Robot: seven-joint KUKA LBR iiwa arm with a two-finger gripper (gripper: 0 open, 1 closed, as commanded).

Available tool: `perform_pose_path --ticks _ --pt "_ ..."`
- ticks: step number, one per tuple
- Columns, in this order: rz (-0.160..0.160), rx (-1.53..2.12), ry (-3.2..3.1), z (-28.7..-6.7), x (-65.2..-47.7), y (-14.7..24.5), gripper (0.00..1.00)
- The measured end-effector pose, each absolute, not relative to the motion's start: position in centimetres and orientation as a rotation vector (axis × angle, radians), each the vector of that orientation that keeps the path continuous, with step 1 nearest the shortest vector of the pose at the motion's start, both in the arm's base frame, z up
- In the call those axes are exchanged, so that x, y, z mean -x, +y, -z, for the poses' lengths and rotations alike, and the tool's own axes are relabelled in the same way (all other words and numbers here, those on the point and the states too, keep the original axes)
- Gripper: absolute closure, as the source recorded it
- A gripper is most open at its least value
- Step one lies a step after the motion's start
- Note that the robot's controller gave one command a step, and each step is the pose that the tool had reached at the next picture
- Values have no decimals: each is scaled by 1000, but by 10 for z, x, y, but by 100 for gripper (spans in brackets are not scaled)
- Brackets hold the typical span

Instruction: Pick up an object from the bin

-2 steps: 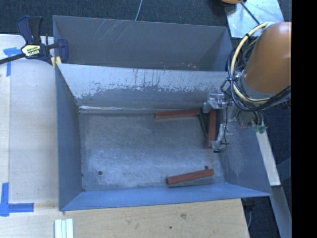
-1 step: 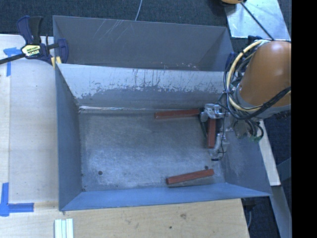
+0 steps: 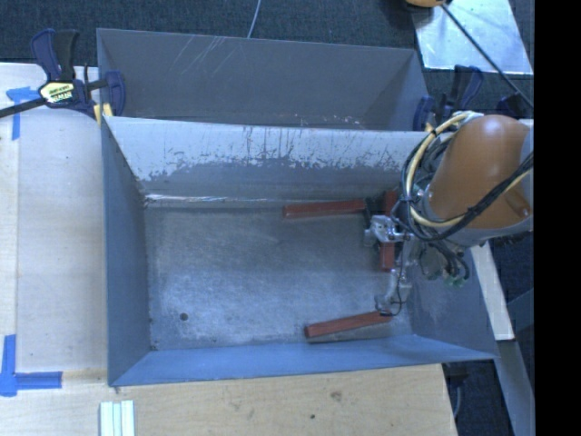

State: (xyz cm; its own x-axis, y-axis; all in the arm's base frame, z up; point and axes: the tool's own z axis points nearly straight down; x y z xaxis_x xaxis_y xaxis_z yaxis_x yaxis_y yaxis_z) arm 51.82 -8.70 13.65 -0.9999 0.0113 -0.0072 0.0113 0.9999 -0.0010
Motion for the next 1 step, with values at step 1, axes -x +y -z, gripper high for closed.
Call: perform_pose_path --ticks 1 --pt "0 319 3124 -89 -507 -107 0"
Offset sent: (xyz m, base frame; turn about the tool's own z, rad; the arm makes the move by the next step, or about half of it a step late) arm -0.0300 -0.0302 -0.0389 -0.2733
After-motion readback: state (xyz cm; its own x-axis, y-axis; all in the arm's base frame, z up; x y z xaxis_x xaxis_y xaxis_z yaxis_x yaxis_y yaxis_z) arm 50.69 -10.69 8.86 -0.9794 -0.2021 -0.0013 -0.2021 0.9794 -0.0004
